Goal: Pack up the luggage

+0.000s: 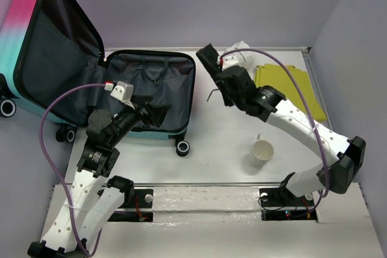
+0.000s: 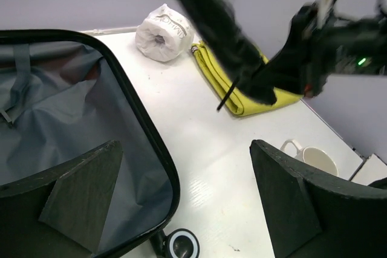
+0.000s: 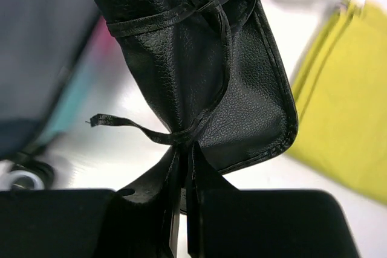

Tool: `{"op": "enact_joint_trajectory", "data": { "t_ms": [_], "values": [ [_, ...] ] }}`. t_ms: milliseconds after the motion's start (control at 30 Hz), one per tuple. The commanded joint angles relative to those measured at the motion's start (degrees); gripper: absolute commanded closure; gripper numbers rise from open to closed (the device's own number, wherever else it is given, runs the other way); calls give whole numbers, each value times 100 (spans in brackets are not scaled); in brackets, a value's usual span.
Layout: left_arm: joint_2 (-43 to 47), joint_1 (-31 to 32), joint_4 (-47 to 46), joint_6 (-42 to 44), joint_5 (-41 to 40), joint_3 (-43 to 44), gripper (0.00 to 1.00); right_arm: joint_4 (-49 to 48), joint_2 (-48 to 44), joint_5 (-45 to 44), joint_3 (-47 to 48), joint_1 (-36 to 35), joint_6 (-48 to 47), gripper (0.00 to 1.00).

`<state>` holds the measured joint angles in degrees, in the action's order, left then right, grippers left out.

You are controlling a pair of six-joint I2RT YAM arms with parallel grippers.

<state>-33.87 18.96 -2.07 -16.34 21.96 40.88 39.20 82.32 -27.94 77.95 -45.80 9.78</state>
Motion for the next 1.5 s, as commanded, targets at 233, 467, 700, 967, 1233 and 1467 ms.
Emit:
{"op": "enact_joint_trajectory", "data": {
  "t_ms": [233, 467, 700, 967, 1233, 1467],
  "values": [
    [187, -191, 259, -10, -1042, 227, 1, -1248, 2372, 1897, 3618, -447, -609, 87],
    [381, -200, 541, -36, -1739, 289, 1, -896, 3441, 1458, 4362, -353, -399, 18],
    [363, -147, 514, -27, -1598, 297, 1, -1485, 2289, 1704, 2928, 931, -108, 18],
    [328, -112, 514, -19, -1580, 289, 1, -1398, 3313, 1810, 3533, 2689, -520, 18],
    [153, -77, 505, -10, -1536, 289, 1, -1283, 4713, 1669, 5009, 3288, -1233, 19],
    [-32, -77, 470, -1, -1457, 289, 1, -1283, 5557, 2494, 5916, 3920, -470, 18]
  ]
}}
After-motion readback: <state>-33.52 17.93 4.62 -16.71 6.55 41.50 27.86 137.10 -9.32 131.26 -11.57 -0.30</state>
